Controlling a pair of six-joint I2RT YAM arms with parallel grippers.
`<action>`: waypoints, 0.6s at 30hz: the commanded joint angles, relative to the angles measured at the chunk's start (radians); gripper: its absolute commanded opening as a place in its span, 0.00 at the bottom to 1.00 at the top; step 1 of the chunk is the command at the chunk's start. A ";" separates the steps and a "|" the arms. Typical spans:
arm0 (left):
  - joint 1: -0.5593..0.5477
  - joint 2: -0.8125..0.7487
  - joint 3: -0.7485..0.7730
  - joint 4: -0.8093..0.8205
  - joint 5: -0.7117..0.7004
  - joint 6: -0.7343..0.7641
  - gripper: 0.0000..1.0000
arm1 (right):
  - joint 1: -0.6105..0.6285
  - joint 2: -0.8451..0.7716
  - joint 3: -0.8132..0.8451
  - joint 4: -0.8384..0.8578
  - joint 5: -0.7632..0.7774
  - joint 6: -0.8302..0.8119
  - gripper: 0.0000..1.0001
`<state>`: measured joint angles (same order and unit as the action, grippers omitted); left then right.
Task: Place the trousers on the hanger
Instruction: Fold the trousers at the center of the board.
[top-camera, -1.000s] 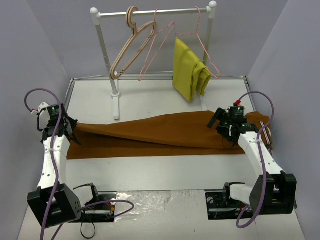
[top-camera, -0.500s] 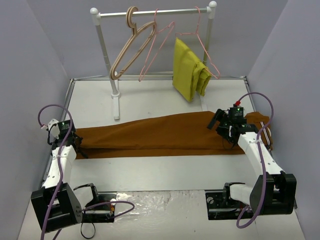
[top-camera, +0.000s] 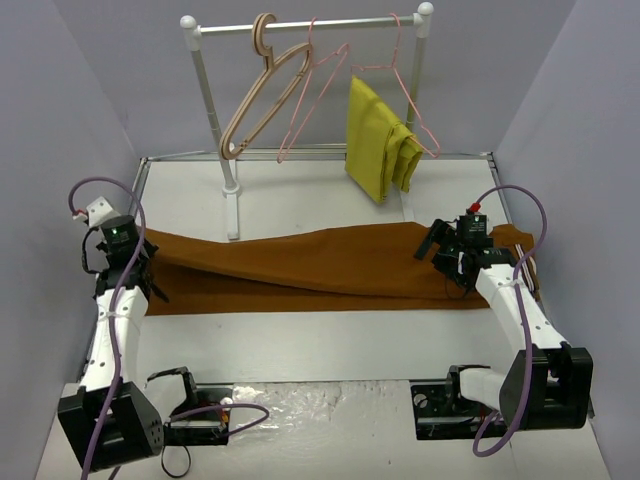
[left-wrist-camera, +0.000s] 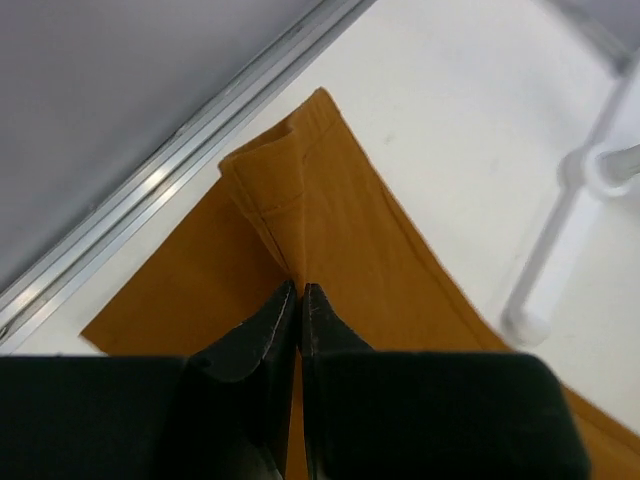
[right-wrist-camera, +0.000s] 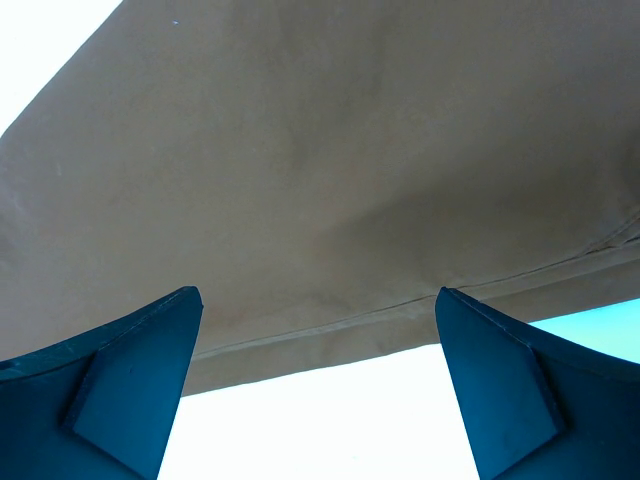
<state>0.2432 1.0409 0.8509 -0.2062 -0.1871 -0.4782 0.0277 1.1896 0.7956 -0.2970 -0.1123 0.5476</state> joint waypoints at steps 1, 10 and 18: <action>0.004 0.025 -0.108 -0.022 -0.145 0.011 0.04 | 0.006 0.001 0.004 -0.025 0.002 -0.011 1.00; 0.073 0.155 -0.089 -0.281 -0.384 -0.178 0.37 | 0.005 -0.005 -0.013 -0.031 0.006 0.000 1.00; 0.093 0.156 0.152 -0.408 -0.191 -0.106 0.69 | 0.014 -0.015 -0.019 -0.054 0.046 0.009 0.99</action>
<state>0.3412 1.2743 0.9321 -0.5701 -0.4534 -0.6025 0.0284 1.1870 0.7803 -0.3138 -0.0994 0.5491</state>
